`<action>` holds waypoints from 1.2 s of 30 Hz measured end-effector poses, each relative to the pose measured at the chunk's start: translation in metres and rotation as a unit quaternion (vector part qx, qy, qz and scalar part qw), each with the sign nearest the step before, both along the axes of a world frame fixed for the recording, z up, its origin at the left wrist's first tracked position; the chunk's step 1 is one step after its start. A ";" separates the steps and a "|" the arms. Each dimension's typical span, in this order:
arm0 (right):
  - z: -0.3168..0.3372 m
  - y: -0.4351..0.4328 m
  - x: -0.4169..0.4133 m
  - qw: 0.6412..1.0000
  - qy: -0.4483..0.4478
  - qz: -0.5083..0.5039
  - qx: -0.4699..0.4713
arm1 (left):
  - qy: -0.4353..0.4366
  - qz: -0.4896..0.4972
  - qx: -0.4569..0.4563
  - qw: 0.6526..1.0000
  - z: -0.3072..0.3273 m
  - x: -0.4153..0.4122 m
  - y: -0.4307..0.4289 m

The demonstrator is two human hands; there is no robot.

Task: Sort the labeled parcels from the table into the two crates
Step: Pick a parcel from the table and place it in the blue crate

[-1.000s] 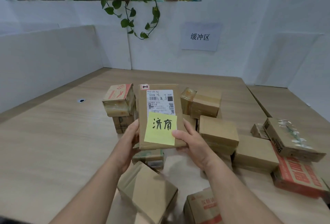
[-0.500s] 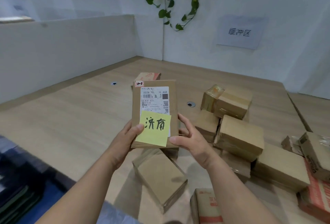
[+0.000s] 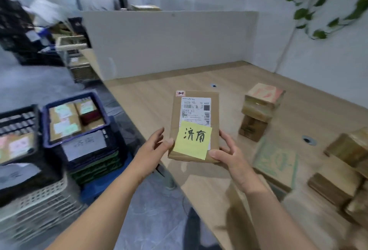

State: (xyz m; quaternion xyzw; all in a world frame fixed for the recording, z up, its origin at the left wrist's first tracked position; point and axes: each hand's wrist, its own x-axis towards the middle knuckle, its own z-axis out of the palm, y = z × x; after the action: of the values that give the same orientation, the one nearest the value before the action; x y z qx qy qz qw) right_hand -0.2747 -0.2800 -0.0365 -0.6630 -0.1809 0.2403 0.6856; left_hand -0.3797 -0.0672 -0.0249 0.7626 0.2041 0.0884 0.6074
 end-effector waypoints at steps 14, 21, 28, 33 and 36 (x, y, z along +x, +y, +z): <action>-0.010 0.252 -0.021 0.991 0.008 0.131 -0.026 | 0.107 0.148 0.217 0.959 -0.029 -0.093 0.218; -0.026 0.341 -0.027 0.981 0.009 0.189 -0.051 | 0.169 0.181 0.275 0.929 -0.037 -0.131 0.283; -0.042 0.423 -0.014 0.965 0.014 0.255 -0.061 | 0.231 0.187 0.315 0.901 -0.041 -0.134 0.341; -0.061 0.492 0.018 0.958 0.038 0.279 -0.058 | 0.261 0.185 0.337 0.886 -0.051 -0.108 0.400; -0.078 0.538 0.054 0.957 0.061 0.276 -0.072 | 0.286 0.173 0.349 0.876 -0.058 -0.078 0.444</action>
State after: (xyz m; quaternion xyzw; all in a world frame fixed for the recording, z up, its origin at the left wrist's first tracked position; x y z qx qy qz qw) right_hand -0.2207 0.2581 -0.1148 -0.6186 -0.2968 0.4727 0.5531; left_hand -0.4577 0.3768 -0.0832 0.8699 0.4529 0.0357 0.1919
